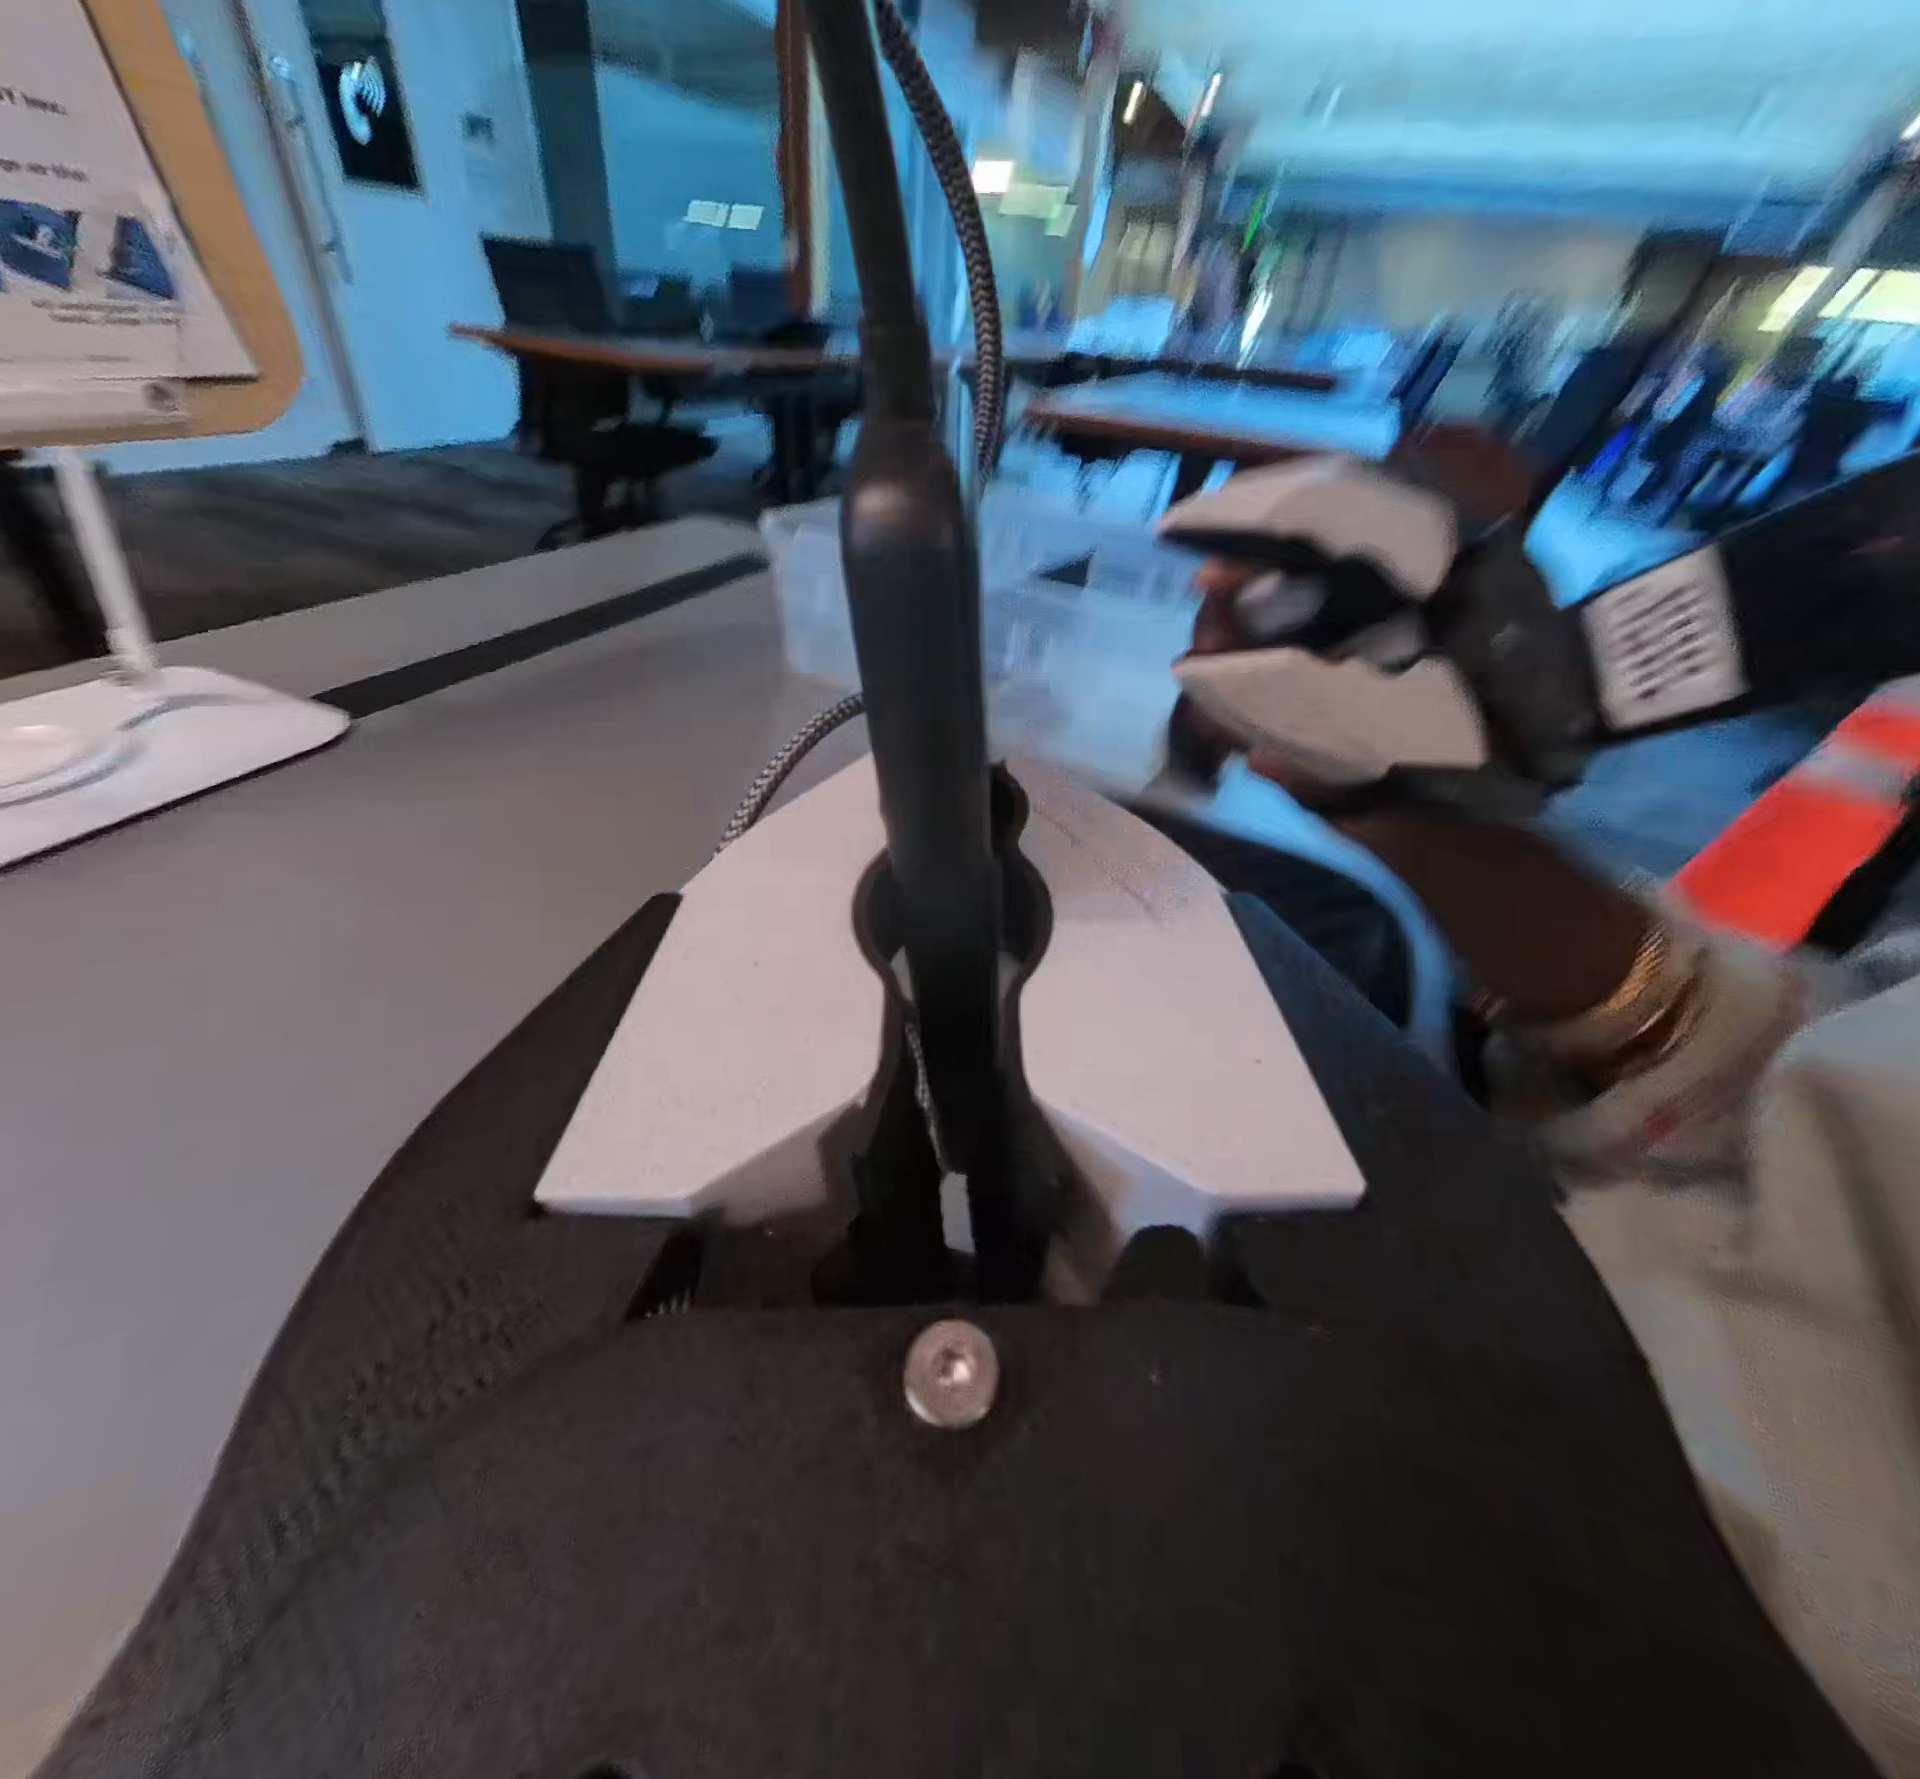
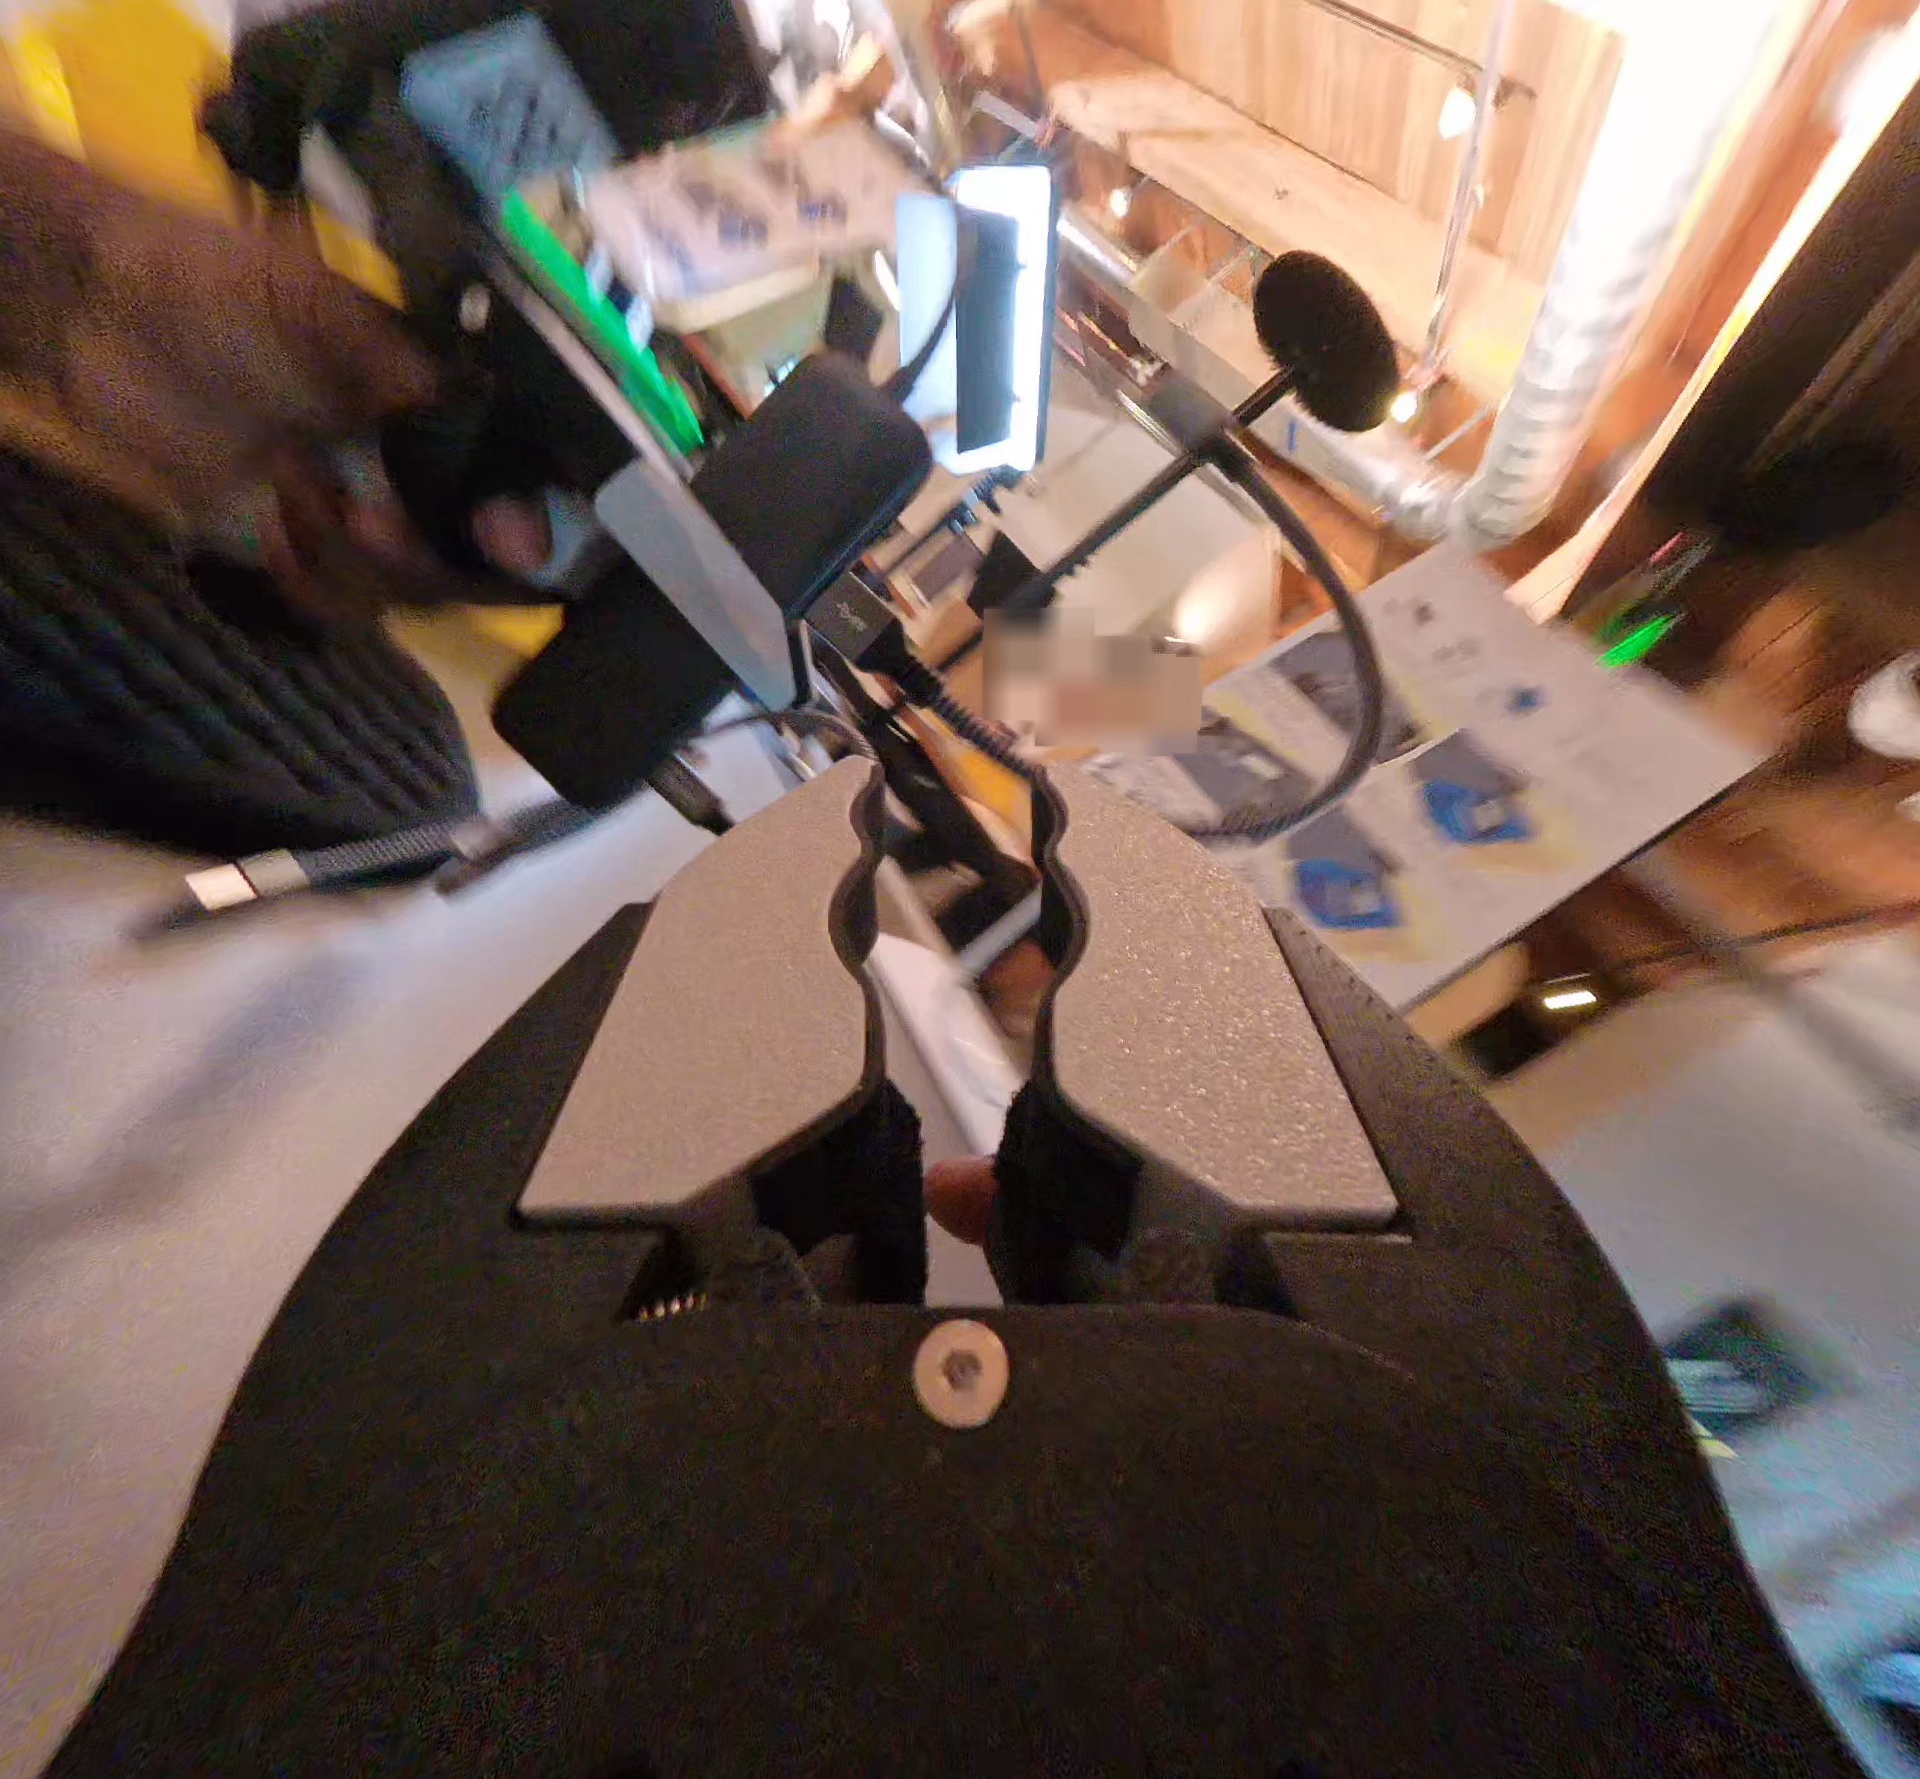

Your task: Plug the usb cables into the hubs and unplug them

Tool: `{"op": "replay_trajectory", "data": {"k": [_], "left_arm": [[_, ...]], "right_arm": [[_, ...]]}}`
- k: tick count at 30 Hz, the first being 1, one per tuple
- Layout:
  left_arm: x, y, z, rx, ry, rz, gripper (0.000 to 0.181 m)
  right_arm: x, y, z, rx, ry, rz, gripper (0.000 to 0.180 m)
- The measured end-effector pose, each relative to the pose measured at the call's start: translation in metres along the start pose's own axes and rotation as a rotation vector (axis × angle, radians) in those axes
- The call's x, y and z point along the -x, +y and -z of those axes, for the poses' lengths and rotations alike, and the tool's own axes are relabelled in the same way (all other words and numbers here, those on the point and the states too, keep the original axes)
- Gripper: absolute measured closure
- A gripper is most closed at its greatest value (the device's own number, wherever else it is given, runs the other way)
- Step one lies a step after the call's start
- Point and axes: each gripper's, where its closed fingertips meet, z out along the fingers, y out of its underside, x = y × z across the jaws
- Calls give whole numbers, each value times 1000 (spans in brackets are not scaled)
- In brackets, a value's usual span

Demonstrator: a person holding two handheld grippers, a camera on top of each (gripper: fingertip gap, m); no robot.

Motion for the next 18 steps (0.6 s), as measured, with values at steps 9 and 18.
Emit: {"op": "replay_trajectory", "data": {"k": [9, 18], "left_arm": [[-28, 27, -16, 219, 65, 102, 168], [-36, 14, -21, 108, 68, 19, 168]], "right_arm": [[25, 18, -16, 220, 29, 599, 147], [14, 22, -17, 304, 71, 471, 165]]}}
